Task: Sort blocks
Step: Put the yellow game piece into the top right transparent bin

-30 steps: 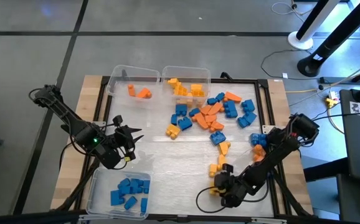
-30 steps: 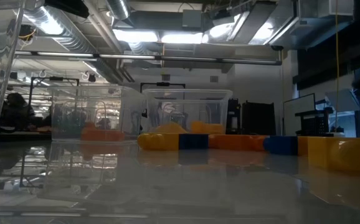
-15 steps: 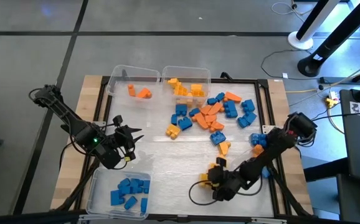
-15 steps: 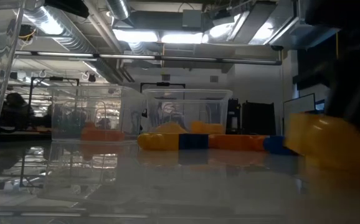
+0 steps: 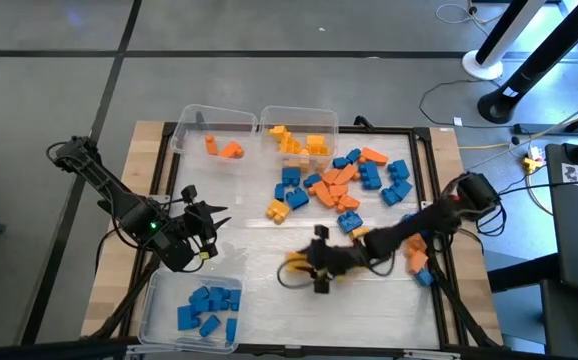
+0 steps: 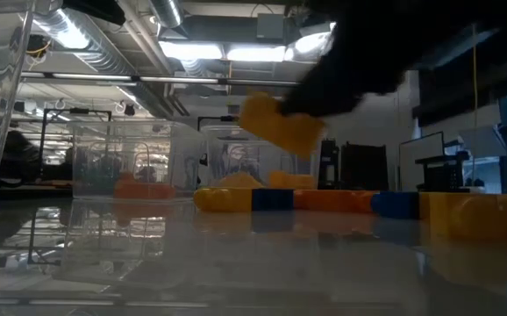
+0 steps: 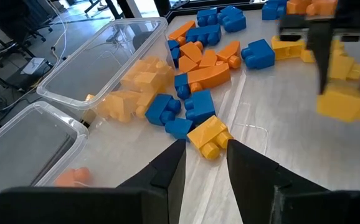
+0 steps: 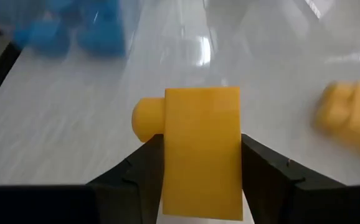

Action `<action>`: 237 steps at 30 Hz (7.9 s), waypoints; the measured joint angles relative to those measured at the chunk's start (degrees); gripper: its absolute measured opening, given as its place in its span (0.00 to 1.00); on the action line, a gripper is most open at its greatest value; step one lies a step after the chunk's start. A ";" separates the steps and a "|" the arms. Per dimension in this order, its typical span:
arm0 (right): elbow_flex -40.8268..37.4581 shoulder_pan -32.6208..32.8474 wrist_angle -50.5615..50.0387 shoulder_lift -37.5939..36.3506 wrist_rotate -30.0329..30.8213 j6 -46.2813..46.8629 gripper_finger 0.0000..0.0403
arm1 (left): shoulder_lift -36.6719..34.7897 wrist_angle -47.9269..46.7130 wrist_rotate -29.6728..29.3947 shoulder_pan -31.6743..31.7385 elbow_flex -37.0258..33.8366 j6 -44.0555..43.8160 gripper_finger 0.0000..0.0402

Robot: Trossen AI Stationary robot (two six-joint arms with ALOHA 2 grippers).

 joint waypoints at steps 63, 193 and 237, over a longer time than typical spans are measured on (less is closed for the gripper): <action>0.11 -50.96 20.01 -13.86 -38.61 -34.84 0.72 | 2.17 27.83 22.69 21.72 -4.09 27.23 0.27; 0.07 -13.43 -29.80 -26.99 -12.34 -36.38 0.72 | 34.64 41.66 64.73 44.90 -2.40 68.04 0.52; 0.07 -13.42 -30.83 -26.99 -12.50 -36.37 0.72 | 32.74 33.70 65.75 39.43 -2.56 48.53 0.52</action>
